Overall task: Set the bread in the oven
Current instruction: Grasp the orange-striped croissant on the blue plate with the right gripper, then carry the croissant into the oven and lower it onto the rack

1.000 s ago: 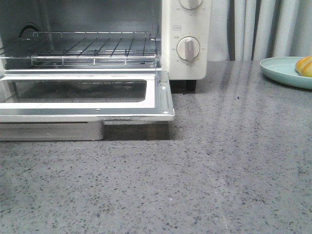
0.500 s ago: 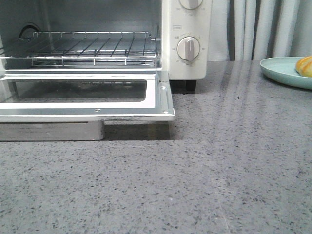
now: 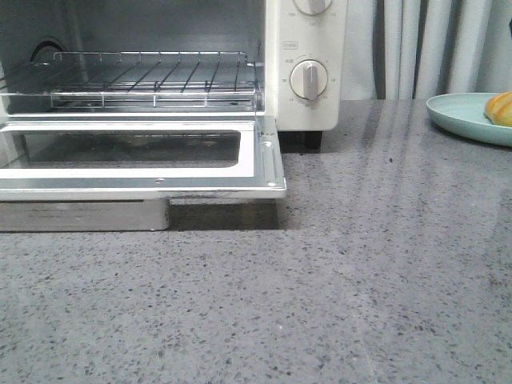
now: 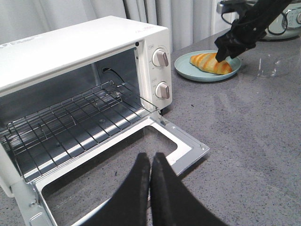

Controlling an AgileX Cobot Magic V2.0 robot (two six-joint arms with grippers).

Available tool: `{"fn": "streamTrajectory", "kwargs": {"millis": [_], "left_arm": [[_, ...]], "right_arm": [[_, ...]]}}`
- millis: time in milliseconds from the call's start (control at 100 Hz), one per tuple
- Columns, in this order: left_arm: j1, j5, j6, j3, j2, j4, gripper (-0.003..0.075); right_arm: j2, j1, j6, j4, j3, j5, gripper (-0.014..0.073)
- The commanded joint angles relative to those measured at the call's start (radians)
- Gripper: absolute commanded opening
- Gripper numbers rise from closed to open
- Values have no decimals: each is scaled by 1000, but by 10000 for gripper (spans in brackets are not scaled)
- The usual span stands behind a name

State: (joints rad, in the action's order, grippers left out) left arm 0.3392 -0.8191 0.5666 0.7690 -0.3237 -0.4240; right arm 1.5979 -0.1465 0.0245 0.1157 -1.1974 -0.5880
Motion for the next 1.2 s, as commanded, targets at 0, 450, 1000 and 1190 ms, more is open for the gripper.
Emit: {"fn": "streamTrajectory", "kwargs": {"millis": [0, 450, 1000, 1190], "left_arm": [[-1, 74, -10, 28, -11, -31, -22], [-1, 94, -10, 28, -11, -50, -22], [-1, 130, -10, 28, -11, -22, -22], [-1, 154, -10, 28, -11, -6, -22]], "right_arm": [[-4, -5, -2, -15, -35, 55, 360], [66, -5, -10, 74, -35, 52, -68], [-333, 494, 199, 161, -287, 157, -68], [-293, 787, 206, 158, -307, 144, -68]]}}
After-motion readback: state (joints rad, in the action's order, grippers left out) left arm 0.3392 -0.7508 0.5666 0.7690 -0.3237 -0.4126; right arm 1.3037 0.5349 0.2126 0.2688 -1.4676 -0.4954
